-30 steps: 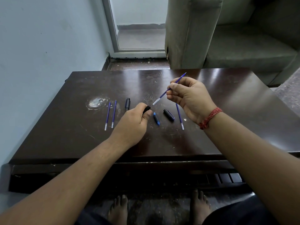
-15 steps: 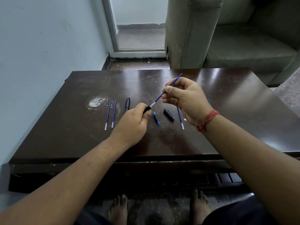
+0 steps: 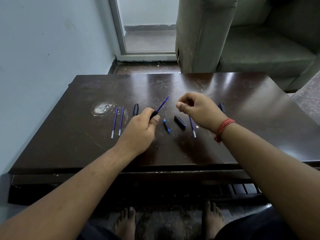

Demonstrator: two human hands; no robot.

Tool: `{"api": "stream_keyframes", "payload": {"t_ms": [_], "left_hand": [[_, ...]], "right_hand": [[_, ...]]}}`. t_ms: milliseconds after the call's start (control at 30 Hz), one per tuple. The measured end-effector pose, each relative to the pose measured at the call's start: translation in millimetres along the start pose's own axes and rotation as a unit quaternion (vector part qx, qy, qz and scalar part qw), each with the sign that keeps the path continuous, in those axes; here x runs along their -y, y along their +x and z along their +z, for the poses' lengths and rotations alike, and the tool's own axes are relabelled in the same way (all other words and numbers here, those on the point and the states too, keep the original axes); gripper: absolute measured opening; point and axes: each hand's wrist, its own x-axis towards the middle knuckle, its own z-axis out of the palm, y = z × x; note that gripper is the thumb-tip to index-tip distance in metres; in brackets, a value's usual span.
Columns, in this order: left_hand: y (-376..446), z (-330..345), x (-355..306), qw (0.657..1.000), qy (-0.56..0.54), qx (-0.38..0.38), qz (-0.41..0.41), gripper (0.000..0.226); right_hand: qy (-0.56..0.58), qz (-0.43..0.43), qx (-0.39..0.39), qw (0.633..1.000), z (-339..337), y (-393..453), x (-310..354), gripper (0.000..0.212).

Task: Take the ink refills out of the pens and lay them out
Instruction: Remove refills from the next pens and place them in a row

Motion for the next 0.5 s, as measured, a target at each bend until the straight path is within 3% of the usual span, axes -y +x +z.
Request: {"api": "stream_keyframes", "payload": {"t_ms": [100, 200, 400, 500], "left_hand": [[0.2, 0.8, 0.6, 1.000, 0.002, -0.003, -0.001, 0.018], [0.1, 1.5, 1.4, 1.000, 0.008, 0.000, 0.003, 0.018], [-0.2, 0.6, 0.7, 1.000, 0.001, -0.005, 0.005, 0.017], [0.2, 0.7, 0.3, 1.000, 0.000, -0.008, 0.001, 0.017]], "right_hand": [[-0.173, -0.014, 0.030, 0.984, 7.5, 0.9, -10.3, 0.014], [-0.268, -0.059, 0.040, 0.961, 14.0, 3.1, -14.8, 0.019], [-0.280, -0.172, 0.049, 0.943, 37.5, -5.1, -7.0, 0.027], [-0.307, -0.227, 0.062, 0.922, 50.2, -11.5, -3.3, 0.019]]}}
